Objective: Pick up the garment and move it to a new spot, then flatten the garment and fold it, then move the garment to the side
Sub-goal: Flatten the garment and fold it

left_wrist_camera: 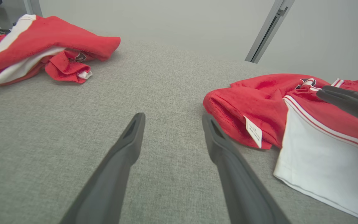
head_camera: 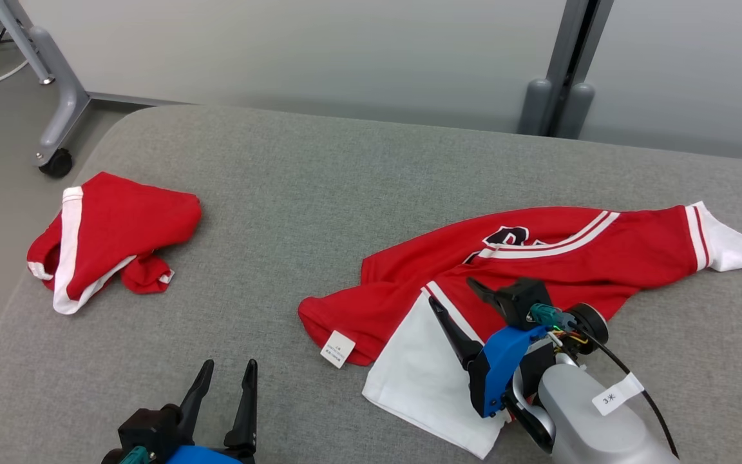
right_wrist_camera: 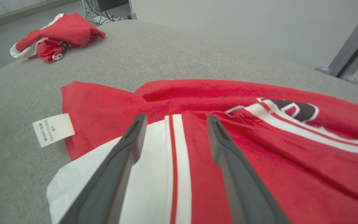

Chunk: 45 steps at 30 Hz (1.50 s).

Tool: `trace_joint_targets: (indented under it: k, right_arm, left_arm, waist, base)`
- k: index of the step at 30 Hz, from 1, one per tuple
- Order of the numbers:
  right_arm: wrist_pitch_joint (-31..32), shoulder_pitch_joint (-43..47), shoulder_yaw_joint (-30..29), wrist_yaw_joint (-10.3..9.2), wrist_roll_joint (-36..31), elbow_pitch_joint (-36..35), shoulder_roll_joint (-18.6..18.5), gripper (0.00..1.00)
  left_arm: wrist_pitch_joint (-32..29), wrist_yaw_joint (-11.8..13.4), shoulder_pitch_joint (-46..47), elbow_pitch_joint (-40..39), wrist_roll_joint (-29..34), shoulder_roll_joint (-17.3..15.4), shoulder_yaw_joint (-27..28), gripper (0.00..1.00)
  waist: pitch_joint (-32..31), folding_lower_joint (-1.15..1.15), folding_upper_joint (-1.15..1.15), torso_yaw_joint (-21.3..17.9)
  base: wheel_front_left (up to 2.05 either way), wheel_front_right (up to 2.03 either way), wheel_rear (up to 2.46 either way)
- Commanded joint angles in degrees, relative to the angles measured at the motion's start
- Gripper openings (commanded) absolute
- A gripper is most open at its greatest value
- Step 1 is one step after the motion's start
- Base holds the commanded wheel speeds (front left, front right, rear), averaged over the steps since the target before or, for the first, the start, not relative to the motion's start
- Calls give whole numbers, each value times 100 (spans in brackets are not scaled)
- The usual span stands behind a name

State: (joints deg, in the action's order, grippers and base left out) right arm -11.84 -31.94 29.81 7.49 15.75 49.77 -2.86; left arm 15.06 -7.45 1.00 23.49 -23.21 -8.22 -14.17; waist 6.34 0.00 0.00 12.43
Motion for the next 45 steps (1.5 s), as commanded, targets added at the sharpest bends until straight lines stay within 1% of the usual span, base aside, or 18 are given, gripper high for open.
trace_joint_targets:
  k: [1,4,13,14,15,16,18,19,20,22,23,24,25,32,39,42,45]
  right_arm:
    - [12,-119,-52,0,-79,160,-10,100]
    - [33,-211,-122,0,-174,363,-8,100]
    - [87,-357,-211,0,-440,609,-8,100]
    - [83,-351,-219,0,-451,601,-7,95]
    - [111,-332,-206,0,-469,605,-7,82]
    - [137,-328,-198,0,-508,618,-7,74]
    - [161,-328,-234,0,-546,646,-8,62]
    - [180,-333,-259,0,-575,653,-7,59]
    - [191,-335,-279,0,-604,652,-5,50]
    - [206,-340,-317,0,-672,657,-6,38]
    - [215,-343,-332,0,-689,655,-5,31]
    - [218,-342,-344,0,-712,643,-5,14]
    - [216,-339,-355,0,-732,629,-5,0]
    - [-108,-290,-495,0,-671,374,-8,0]
    - [-330,20,-660,0,-483,-200,-9,0]
    - [-337,231,-916,0,-469,-711,-9,0]
    - [-338,600,-1365,0,-561,-1352,-9,0]
  left_arm:
    - [15,-6,104,-24,-35,-9,-44,100]
    - [15,-6,158,-33,-67,-10,-81,100]
    - [15,-6,283,-35,-156,-18,-225,100]
    - [15,-6,300,-34,-168,-22,-231,100]
    - [15,-6,310,-34,-174,-25,-236,100]
    - [15,-6,314,-35,-189,-25,-244,100]
    - [15,-6,331,-38,-197,-33,-256,100]
    - [15,-6,344,-36,-205,-33,-262,100]
    - [15,-6,360,-38,-216,-31,-263,100]
    - [15,-6,382,-36,-231,-28,-268,100]
    - [15,-6,391,-32,-239,-29,-274,100]
    - [15,-6,398,-28,-247,-32,-275,100]
    - [15,-6,403,-22,-250,-35,-276,100]
    - [15,-6,334,2,-230,-43,-214,100]
    - [15,-6,150,-13,-135,-56,-122,100]
    - [15,-6,80,-49,-95,-47,-65,100]
    - [15,-6,33,-68,-48,-28,-8,100]
  waist:
    - [101,0,0,106]
    - [185,0,0,192]
    - [382,0,0,350]
    - [397,0,0,360]
    - [411,0,0,368]
    - [429,0,0,375]
    - [457,0,0,386]
    - [469,0,0,391]
    - [483,0,0,395]
    - [506,0,0,398]
    - [515,0,0,398]
    - [521,0,0,398]
    - [523,0,0,396]
    - [438,0,0,318]
    - [185,0,0,-12]
    - [85,0,0,-206]
    - [-4,0,0,-410]
  base:
    - [0,0,0]
    - [0,0,0]
    - [0,0,0]
    - [0,0,0]
    - [0,0,0]
    - [0,0,0]
    - [0,0,0]
    - [0,0,0]
    - [0,0,0]
    - [0,0,0]
    - [0,0,0]
    - [0,0,0]
    - [0,0,0]
    - [0,0,0]
    - [0,0,0]
    - [0,0,0]
    - [0,0,0]
